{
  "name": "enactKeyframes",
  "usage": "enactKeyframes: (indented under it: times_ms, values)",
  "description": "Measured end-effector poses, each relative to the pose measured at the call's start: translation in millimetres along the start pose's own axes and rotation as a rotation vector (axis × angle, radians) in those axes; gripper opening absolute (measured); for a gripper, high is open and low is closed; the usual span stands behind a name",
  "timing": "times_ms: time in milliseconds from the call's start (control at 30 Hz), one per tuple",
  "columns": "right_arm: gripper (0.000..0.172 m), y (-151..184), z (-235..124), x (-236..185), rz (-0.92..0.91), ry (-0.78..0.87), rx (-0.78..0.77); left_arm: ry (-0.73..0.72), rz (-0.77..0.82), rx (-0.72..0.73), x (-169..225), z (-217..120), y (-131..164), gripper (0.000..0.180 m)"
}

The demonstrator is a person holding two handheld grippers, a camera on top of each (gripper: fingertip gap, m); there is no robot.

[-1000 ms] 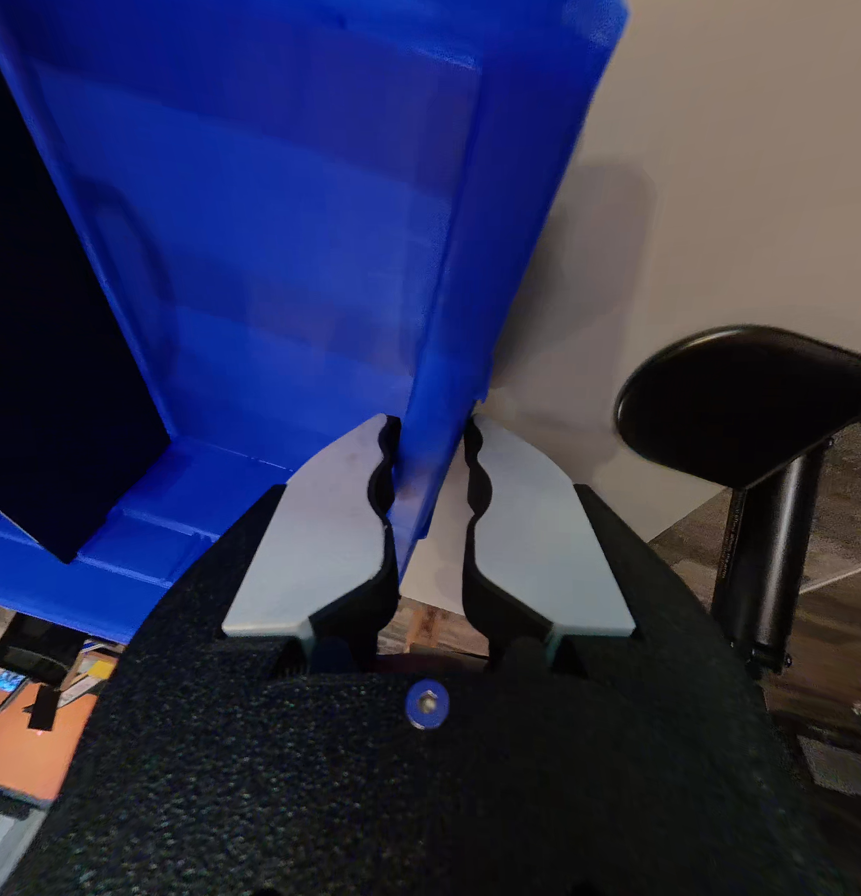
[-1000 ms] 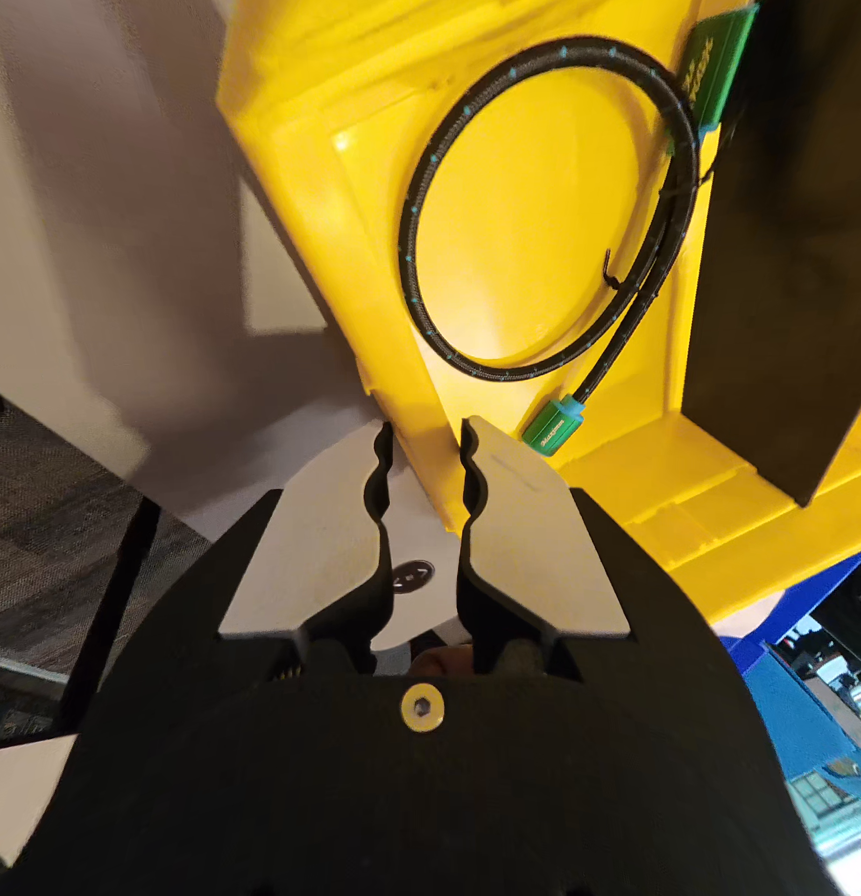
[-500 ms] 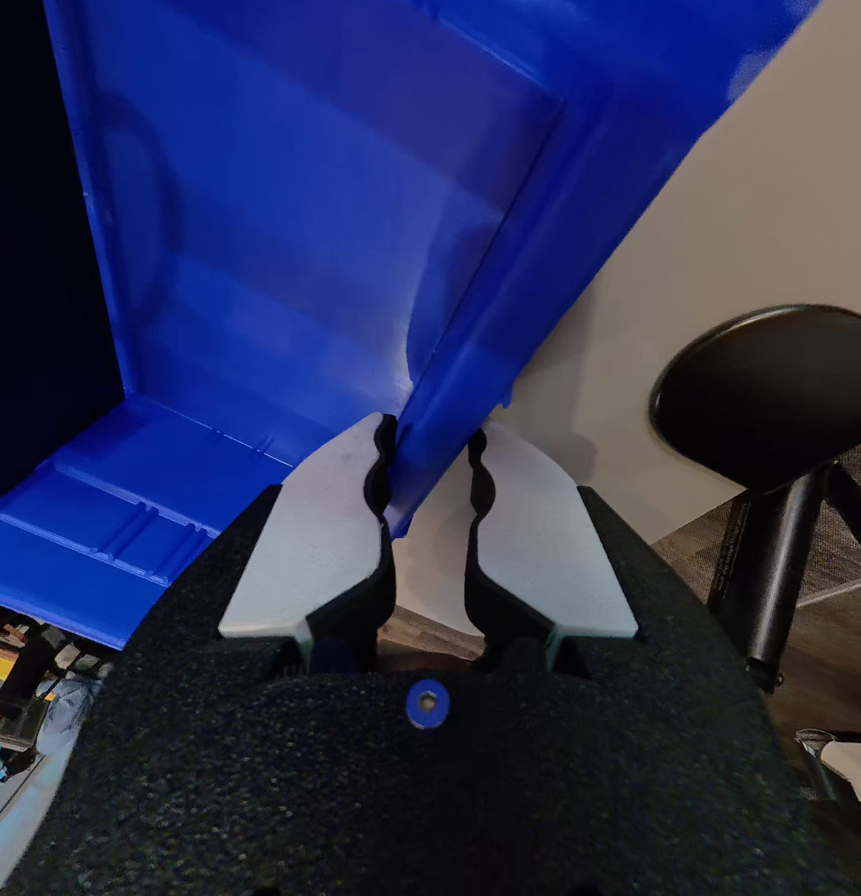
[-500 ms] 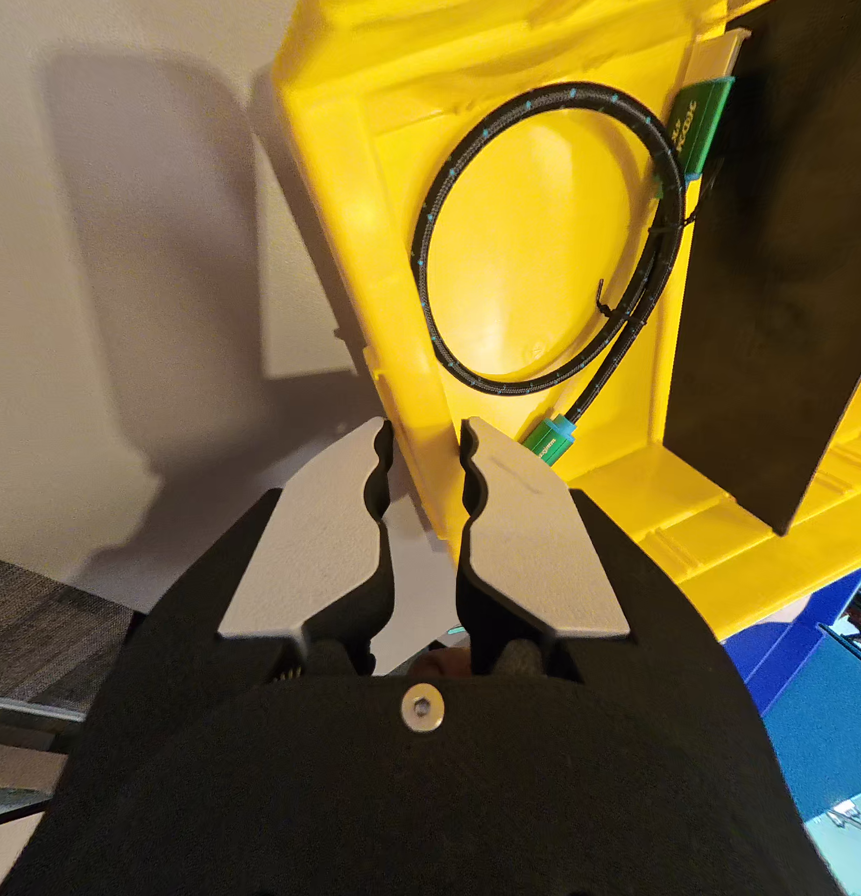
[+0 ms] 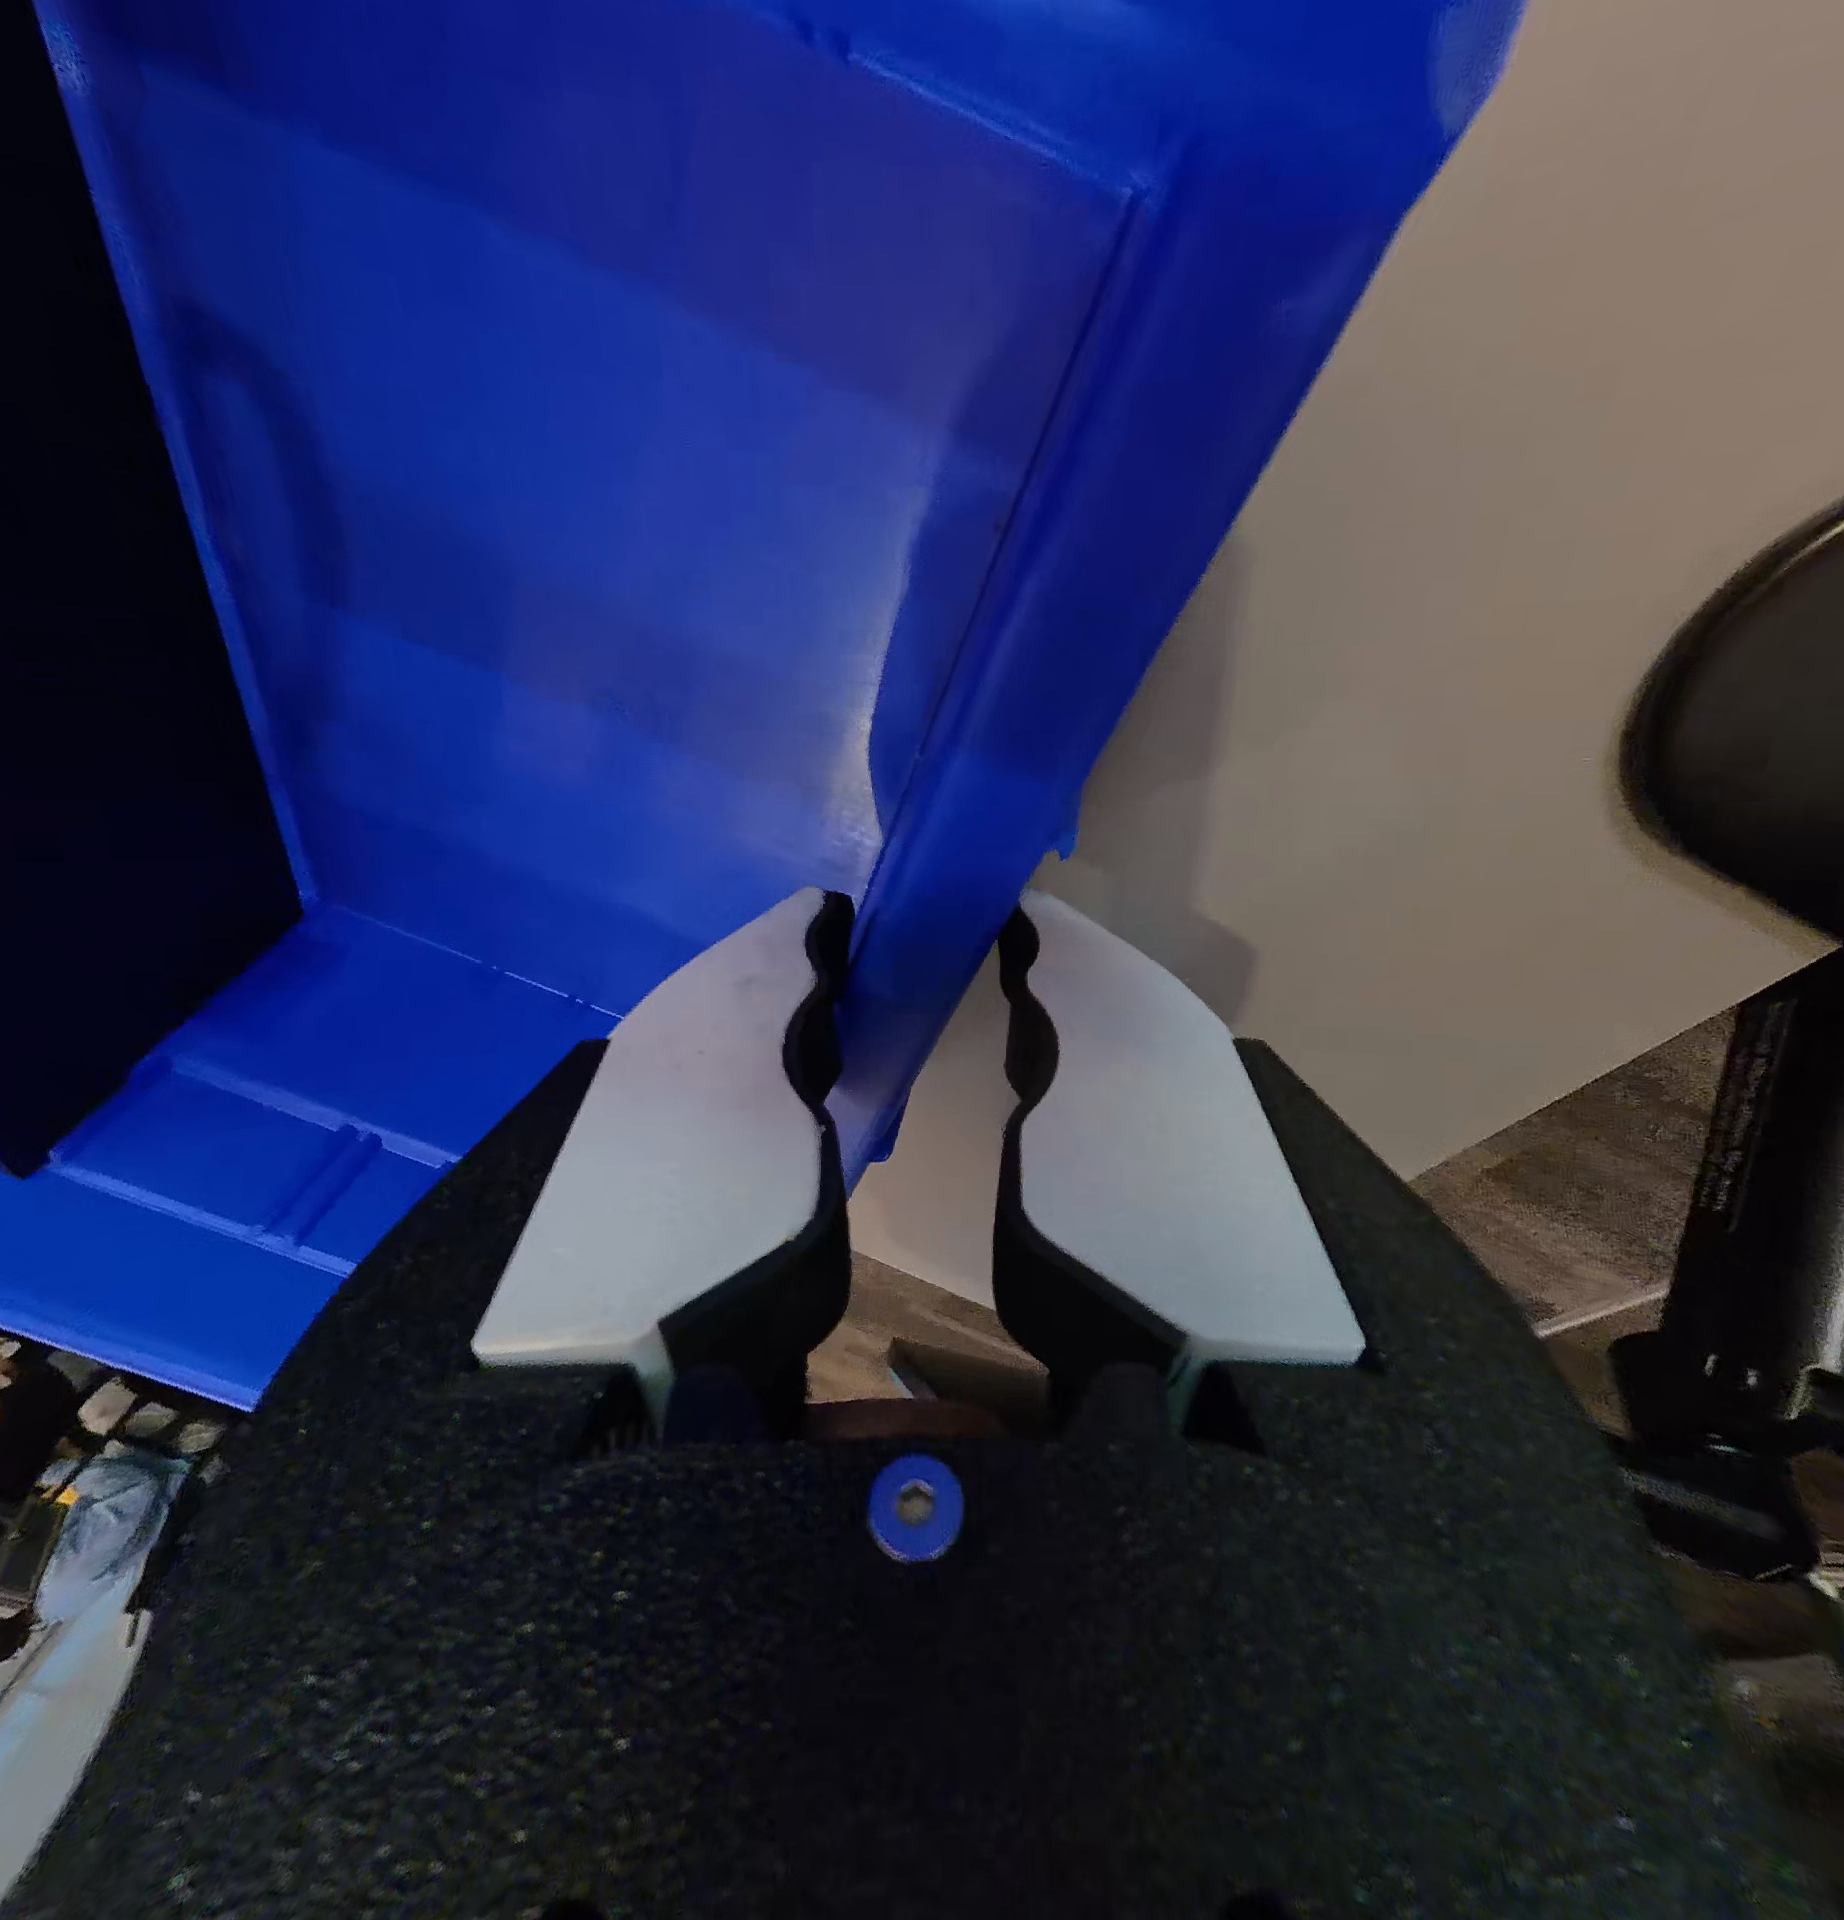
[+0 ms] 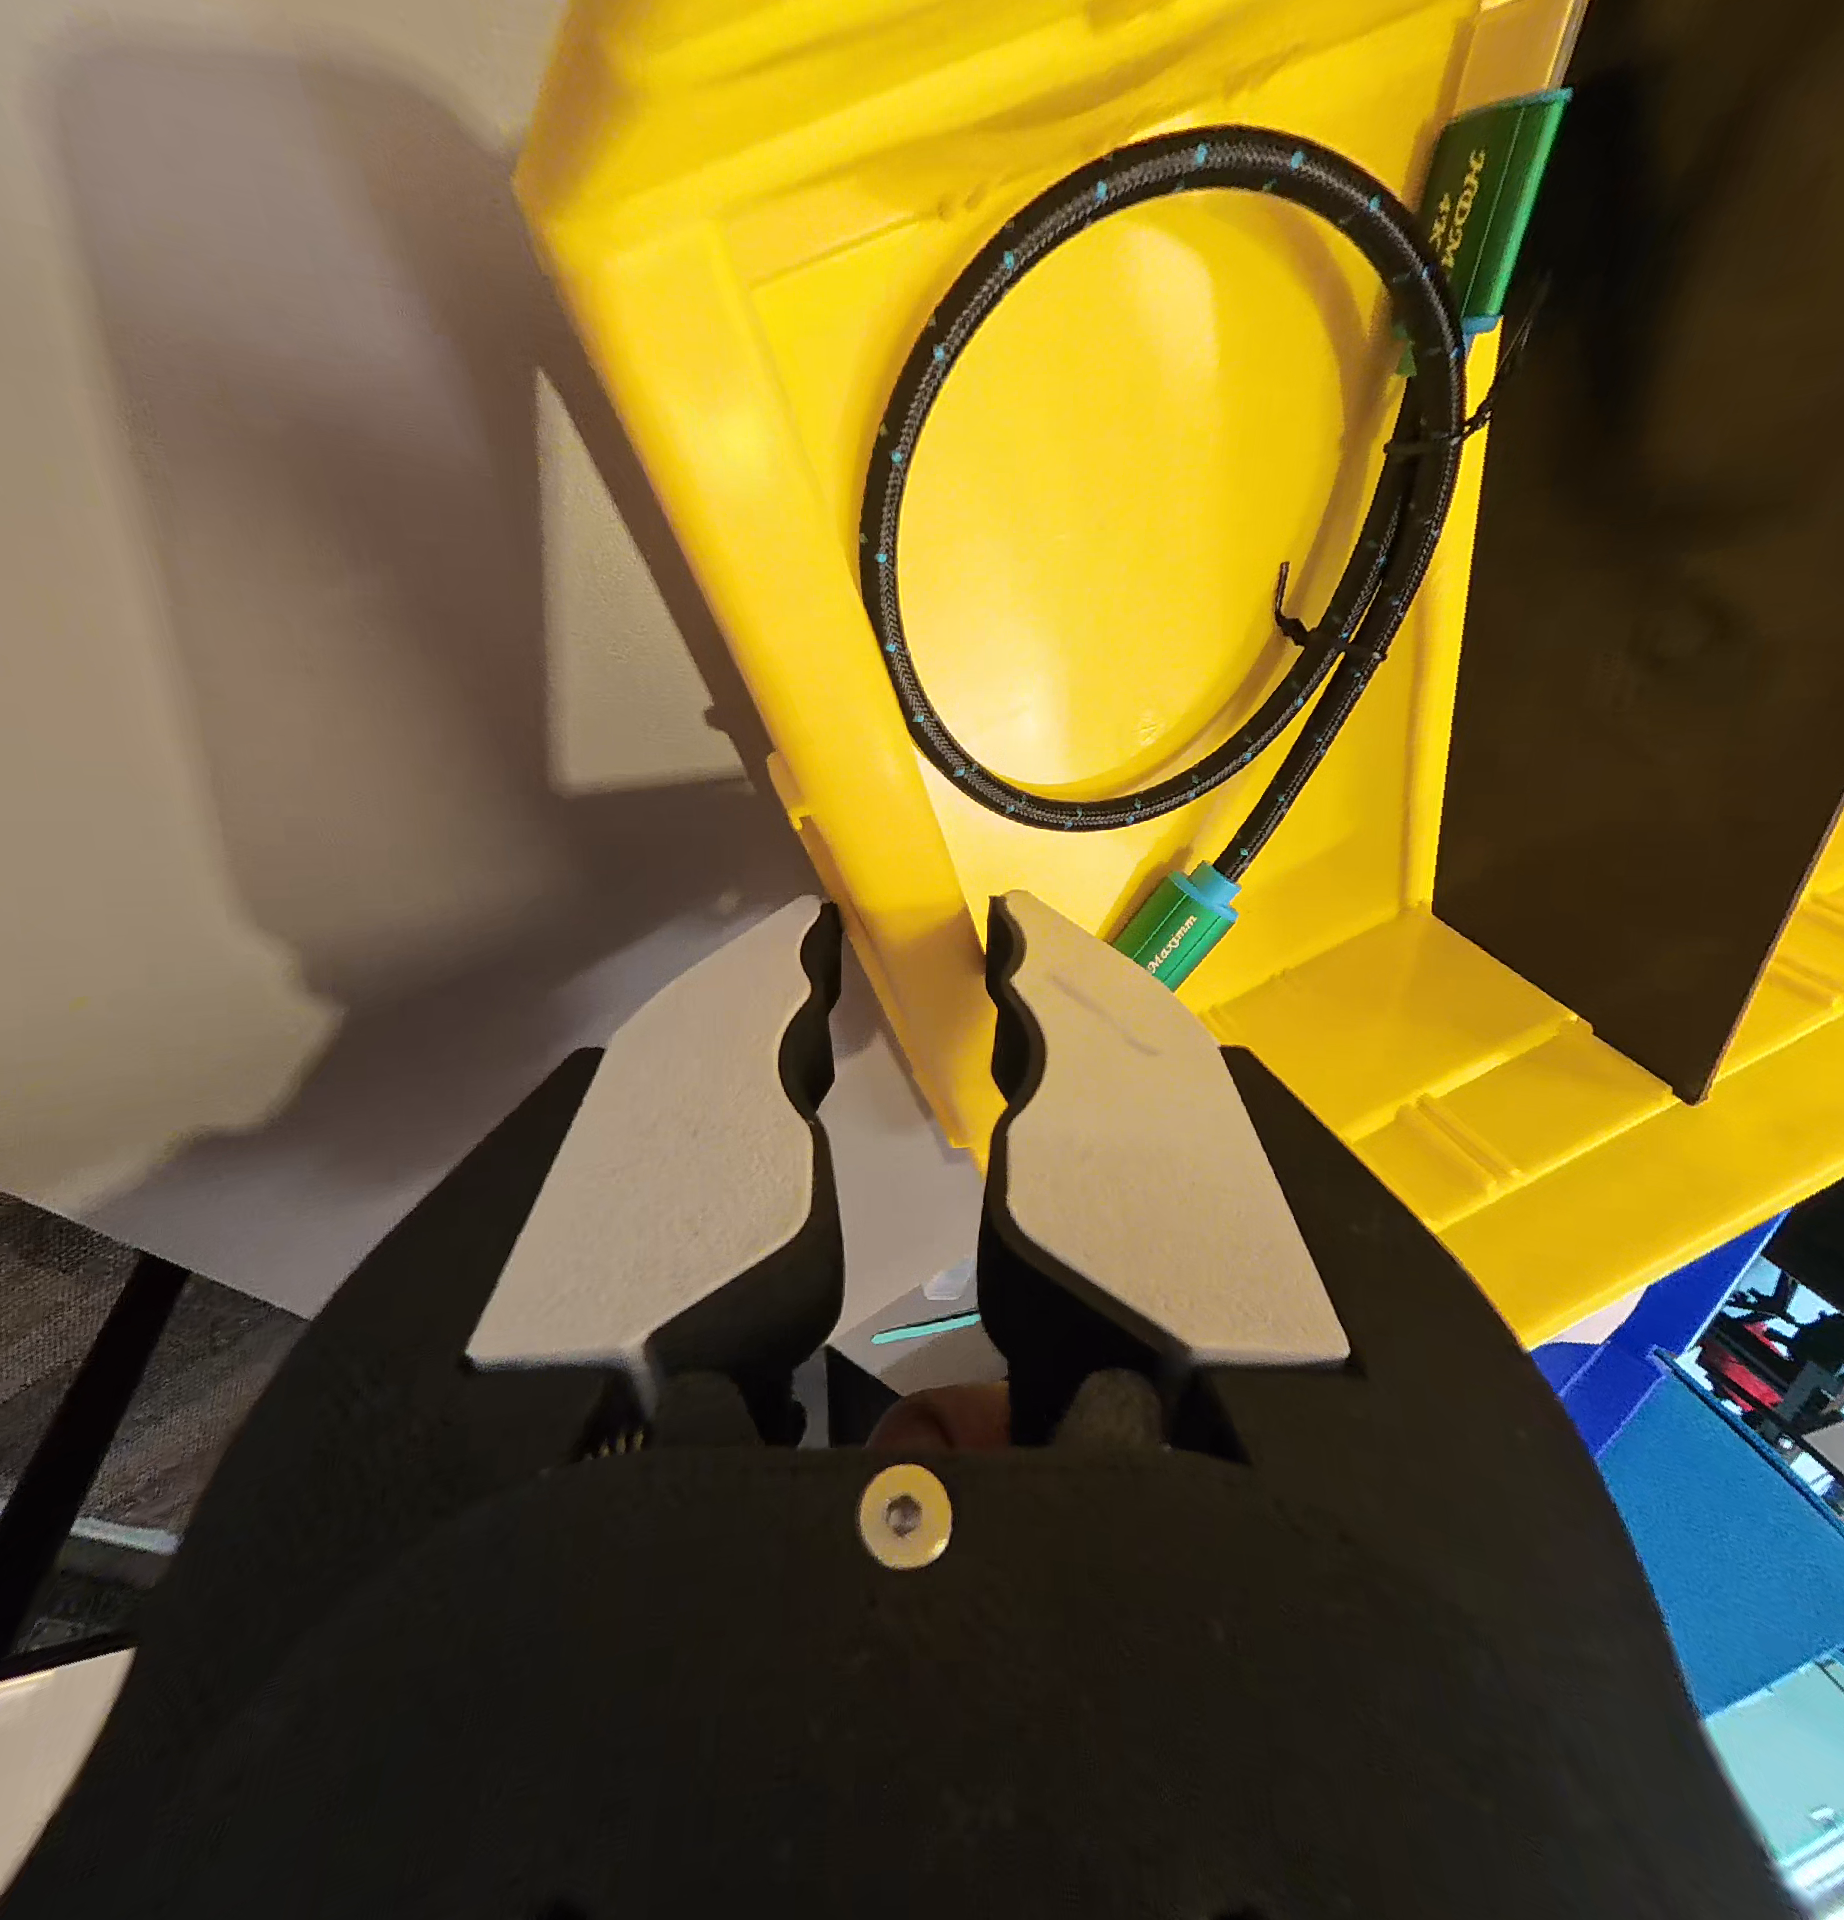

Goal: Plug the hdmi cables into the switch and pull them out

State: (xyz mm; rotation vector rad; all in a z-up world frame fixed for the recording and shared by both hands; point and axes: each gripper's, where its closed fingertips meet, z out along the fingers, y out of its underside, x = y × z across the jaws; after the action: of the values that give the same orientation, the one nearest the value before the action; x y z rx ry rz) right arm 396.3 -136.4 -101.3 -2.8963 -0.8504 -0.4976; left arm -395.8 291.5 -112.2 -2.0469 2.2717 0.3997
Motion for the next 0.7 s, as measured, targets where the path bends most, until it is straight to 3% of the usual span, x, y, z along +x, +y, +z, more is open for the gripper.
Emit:
enactKeyframes:
  times_ms: [700]
  values:
    - [0.027, 19, -5, -14, -0.056, -0.013, -0.028, -0.025, 0.042, 0.044, -27, 8, 13, 0.029]
